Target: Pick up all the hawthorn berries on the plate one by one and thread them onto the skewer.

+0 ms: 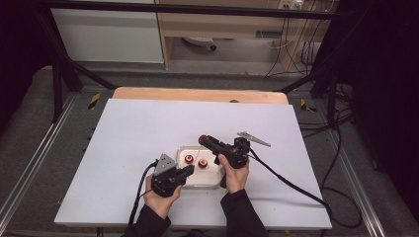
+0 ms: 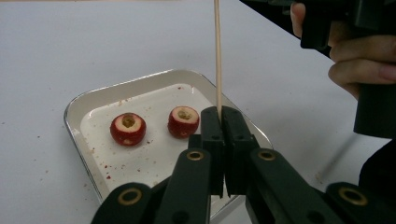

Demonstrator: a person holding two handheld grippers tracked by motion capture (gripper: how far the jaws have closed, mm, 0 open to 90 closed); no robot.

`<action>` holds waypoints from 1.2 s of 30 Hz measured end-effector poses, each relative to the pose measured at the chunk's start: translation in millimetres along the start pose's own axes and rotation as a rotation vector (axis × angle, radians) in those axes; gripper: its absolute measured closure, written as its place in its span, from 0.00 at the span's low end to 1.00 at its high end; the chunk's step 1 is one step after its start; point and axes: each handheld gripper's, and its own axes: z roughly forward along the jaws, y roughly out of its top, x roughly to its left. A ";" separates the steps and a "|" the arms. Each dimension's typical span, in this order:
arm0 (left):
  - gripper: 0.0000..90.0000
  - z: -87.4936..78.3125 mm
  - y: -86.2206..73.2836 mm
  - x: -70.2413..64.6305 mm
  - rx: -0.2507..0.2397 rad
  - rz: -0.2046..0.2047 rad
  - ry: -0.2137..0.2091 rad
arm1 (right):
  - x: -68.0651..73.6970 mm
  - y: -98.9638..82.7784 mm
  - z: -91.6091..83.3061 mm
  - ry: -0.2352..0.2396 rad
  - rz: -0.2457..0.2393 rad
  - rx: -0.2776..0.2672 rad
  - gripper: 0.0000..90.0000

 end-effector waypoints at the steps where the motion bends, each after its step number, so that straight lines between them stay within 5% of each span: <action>1: 0.98 0.4 0.4 0.5 0.002 -0.003 -0.002 | 0.4 -1.5 0.5 0.004 0.007 0.007 0.69; 26: 0.98 11.1 3.3 7.4 0.022 0.001 0.002 | 2.7 -34.9 4.8 -0.009 -0.037 0.132 0.68; 36: 0.98 -4.4 -1.2 24.0 0.045 0.045 0.033 | -0.6 -17.8 -12.6 -0.059 -0.117 0.129 0.46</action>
